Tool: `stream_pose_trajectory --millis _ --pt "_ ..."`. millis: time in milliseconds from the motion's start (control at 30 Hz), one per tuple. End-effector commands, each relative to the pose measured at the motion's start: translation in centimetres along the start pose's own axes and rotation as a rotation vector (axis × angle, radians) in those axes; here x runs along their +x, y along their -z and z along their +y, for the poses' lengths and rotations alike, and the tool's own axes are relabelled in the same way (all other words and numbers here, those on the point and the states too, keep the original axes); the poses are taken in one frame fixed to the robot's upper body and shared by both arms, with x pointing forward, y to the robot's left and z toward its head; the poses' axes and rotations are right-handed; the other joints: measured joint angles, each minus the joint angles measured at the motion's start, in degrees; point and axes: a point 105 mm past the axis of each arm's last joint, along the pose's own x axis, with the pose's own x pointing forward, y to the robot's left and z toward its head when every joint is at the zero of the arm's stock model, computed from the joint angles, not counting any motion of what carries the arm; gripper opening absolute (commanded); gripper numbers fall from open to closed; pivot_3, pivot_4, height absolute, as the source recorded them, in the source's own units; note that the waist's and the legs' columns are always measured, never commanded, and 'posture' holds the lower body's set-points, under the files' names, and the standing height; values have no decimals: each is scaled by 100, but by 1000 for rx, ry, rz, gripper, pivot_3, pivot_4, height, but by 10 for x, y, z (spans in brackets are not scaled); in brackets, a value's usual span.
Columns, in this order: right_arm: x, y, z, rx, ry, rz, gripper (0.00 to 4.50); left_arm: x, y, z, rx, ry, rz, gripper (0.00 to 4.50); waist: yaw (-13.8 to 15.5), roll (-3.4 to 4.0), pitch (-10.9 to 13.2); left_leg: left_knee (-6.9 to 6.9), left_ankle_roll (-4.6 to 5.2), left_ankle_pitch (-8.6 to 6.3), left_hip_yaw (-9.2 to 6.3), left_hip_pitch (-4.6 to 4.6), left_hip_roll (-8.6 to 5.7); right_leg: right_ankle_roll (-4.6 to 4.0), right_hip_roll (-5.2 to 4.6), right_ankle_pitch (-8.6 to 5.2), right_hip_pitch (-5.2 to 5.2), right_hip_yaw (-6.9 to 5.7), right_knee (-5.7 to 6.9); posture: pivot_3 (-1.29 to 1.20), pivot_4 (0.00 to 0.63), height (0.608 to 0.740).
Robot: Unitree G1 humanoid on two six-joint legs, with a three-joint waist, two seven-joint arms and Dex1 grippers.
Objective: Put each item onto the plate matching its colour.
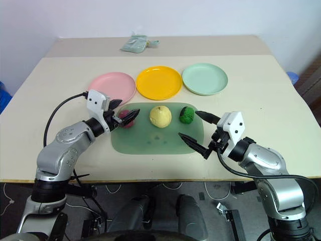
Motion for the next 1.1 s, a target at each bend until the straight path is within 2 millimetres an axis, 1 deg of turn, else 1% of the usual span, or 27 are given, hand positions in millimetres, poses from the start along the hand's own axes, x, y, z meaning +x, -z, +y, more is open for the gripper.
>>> stream_pose_trajectory --millis 33,200,367,500,667,733,833,900,933,1100 --pt "-2 -7 0 -37 -5 -19 4497 -5 -18 1 63 2 -34 4500 0 0 0 0 0 0 0 0 0 0 0 0 0 0 0 0 150 740" --pt "-6 -5 0 -36 -9 -8 4497 -14 -19 7 86 31 -8 4500 -1 0 0 -2 -1 -1 0 0 0 -1 0 0 -1 0 0 0 150 740" --pt "-7 -5 -2 -36 -11 -1 4497 -17 -16 8 65 55 18 4500 2 0 0 -1 -1 -1 0 0 0 -2 0 -1 0 0 0 0 150 740" --pt "-6 -5 -3 -36 -12 1 4497 -18 -3 7 46 55 91 4500 -1 0 0 -1 -1 0 0 0 0 -1 -1 -1 0 0 0 0 150 740" --pt "-7 -6 -7 -41 -10 3 4497 -14 18 16 36 8 213 4500 0 0 0 -1 -1 -1 0 0 0 -1 -1 -1 0 0 0 0 150 740" --pt "-7 -7 -8 -45 -7 5 4497 -11 22 18 33 3 236 4500 2 0 0 0 -1 0 0 0 0 -1 -1 -1 0 0 0 0 150 740" --pt "-8 -10 -9 -54 2 5 4500 -7 23 18 34 2 235 3624 6 0 0 0 0 0 0 0 0 -1 -1 -1 0 0 0 0 150 740" --pt "-8 -12 -10 -58 7 2 4500 -5 21 20 44 -9 225 2645 3 0 0 0 -1 -1 0 0 0 -1 -1 0 0 1 0 0 150 740" --pt "-8 -13 -10 -59 9 2 4500 -4 21 21 49 -14 221 2331 3 0 0 0 -1 -1 0 0 0 -1 -1 0 0 1 0 0 150 740" --pt "-7 -15 -11 -65 18 1 4500 -3 14 30 60 -49 171 2331 -1 0 0 -3 -1 -1 0 0 0 -1 -1 0 -3 1 1 0 150 740"
